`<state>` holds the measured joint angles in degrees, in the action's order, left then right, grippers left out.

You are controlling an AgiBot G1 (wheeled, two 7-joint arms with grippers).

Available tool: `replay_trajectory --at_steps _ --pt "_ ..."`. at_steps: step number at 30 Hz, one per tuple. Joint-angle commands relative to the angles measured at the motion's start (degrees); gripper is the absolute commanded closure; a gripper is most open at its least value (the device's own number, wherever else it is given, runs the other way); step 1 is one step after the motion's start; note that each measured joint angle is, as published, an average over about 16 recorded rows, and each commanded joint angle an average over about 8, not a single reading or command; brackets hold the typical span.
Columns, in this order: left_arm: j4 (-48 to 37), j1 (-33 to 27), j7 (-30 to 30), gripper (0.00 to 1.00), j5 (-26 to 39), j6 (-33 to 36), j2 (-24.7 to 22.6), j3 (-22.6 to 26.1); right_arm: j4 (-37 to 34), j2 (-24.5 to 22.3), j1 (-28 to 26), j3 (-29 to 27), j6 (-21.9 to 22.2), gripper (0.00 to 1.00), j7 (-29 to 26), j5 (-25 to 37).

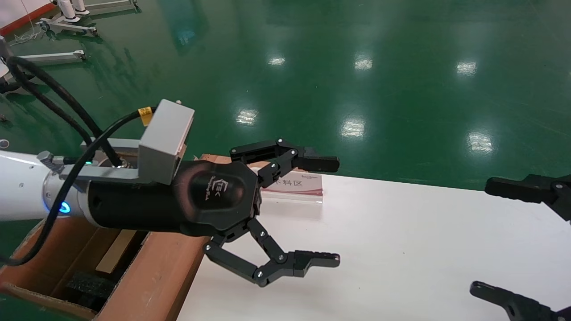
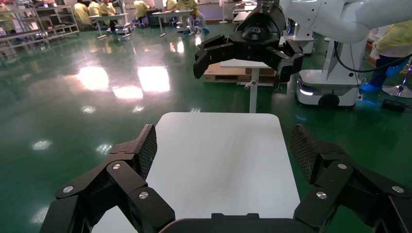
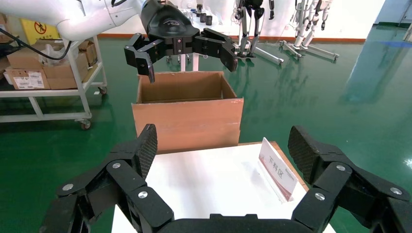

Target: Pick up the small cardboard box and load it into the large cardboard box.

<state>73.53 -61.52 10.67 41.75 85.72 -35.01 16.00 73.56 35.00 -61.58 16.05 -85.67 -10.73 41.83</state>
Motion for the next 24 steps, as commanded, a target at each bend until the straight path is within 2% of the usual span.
replay_trajectory --at_steps 1,24 --pt "0.0 0.0 0.0 0.0 0.0 0.0 0.0 -0.1 0.0 0.0 0.0 0.0 0.0 0.0 0.0 0.0" --pt "0.0 0.0 0.0 0.0 0.0 0.0 0.0 0.1 0.0 0.0 0.0 0.0 0.0 0.0 0.0 0.0"
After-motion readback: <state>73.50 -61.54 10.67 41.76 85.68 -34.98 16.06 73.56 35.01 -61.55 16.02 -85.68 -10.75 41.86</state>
